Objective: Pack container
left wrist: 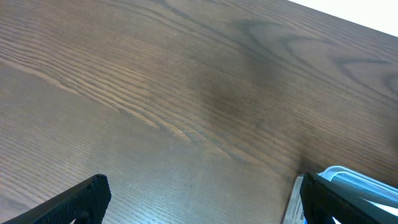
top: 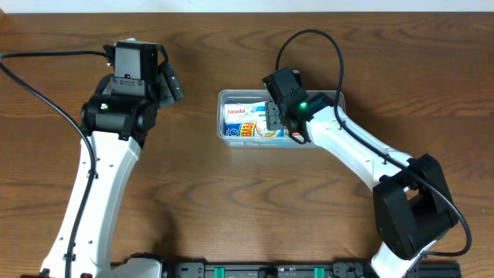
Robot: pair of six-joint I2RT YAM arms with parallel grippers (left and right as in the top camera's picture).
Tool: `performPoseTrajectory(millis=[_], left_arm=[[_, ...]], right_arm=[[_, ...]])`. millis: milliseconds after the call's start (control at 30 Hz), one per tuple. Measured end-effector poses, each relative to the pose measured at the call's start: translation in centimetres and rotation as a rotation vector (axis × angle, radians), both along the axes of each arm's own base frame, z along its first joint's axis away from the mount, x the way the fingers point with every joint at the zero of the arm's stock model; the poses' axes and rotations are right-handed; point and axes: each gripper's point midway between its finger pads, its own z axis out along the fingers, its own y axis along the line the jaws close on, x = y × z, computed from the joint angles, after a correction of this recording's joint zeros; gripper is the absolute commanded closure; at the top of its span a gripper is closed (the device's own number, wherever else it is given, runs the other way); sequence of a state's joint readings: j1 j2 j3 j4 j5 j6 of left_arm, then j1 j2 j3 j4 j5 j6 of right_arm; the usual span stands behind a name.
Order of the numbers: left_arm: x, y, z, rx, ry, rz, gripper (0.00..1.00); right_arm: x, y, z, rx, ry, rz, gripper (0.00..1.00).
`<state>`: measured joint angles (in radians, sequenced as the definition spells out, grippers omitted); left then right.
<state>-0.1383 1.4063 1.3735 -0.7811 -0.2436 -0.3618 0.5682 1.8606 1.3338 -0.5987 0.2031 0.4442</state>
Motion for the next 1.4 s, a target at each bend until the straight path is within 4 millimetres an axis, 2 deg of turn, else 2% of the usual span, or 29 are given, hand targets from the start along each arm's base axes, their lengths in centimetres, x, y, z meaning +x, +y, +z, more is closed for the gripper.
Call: performPoseTrajectory(millis=[200,300,400,467,533,667,733,900,1100,1267,1400], left_arm=[[0.0,0.0,0.0,0.0,0.0,0.0,0.02],[0.0,0.0,0.0,0.0,0.0,0.0,0.02],[0.0,0.0,0.0,0.0,0.0,0.0,0.02],[0.0,0.0,0.0,0.0,0.0,0.0,0.02],[0.0,0.0,0.0,0.0,0.0,0.0,0.02],[0.0,0.0,0.0,0.0,0.0,0.0,0.02],[0.0,0.0,0.0,0.0,0.0,0.0,0.02],[0.0,0.0,0.0,0.0,0.0,0.0,0.02],[0.0,0.0,0.0,0.0,0.0,0.0,0.02],[0.0,0.0,0.0,0.0,0.0,0.0,0.02],[0.0,0.0,0.0,0.0,0.0,0.0,0.02]], right_arm=[[0.3,0.2,0.5,0.01,-0.021,0.006,0.25],[0.5,0.3,2.3,0.027,-0.06,0.017,0.23],[0.0,0.0,5.8,0.05,-0.116,0.036,0.18],[-0.7,-0.5,9.1,0.074,-0.171,0.046,0.12],[-1.6,-1.0,12.5,0.104,-0.231,0.059,0.01],[-4.9,-3.1,19.8,0.165,-0.366,0.078,0.01],[-7.0,-4.4,22.8,0.198,-0.425,0.081,0.01],[-12.0,-7.5,28.5,0.276,-0.563,0.087,0.01],[-17.0,-10.6,31.8,0.336,-0.668,0.085,0.01],[-20.3,-12.7,31.9,0.344,-0.683,0.084,0.01],[-21.3,-13.7,31.3,0.322,-0.67,0.073,0.01]])
